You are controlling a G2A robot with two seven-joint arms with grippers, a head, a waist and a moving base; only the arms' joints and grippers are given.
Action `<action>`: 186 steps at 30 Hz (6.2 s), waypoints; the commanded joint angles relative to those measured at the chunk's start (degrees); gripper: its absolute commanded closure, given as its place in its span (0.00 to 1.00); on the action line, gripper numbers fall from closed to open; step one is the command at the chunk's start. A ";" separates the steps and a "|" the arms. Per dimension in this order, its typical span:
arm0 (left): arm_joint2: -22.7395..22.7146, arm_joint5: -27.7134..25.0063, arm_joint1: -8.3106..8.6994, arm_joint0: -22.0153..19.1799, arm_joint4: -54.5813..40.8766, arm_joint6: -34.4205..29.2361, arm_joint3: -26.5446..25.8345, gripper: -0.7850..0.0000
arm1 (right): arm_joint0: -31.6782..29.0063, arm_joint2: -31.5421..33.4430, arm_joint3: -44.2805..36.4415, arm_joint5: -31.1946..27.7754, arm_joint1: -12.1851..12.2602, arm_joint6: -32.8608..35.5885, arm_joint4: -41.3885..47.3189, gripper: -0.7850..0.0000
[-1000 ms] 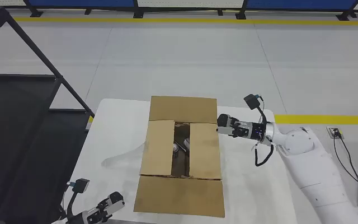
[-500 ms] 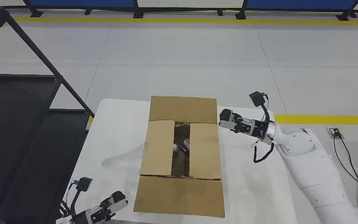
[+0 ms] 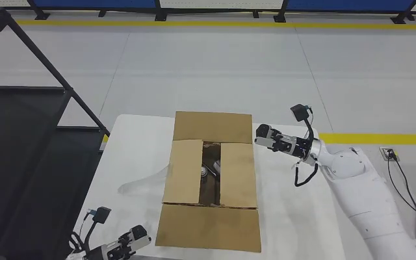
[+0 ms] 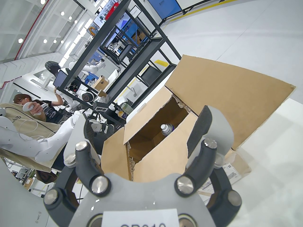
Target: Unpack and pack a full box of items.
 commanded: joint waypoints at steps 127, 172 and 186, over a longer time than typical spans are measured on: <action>21.32 10.15 3.45 -17.00 5.43 23.19 -3.59 0.00 | 9.45 -12.64 0.61 22.13 2.07 11.81 8.64 0.00; 27.49 12.10 2.19 -28.37 4.83 26.83 5.59 0.00 | -5.27 -10.79 -15.07 42.34 0.76 1.91 12.53 0.00; 13.08 13.62 3.92 -22.70 -4.87 20.23 10.49 0.00 | -7.69 -9.32 -13.48 38.44 0.57 0.35 12.72 0.00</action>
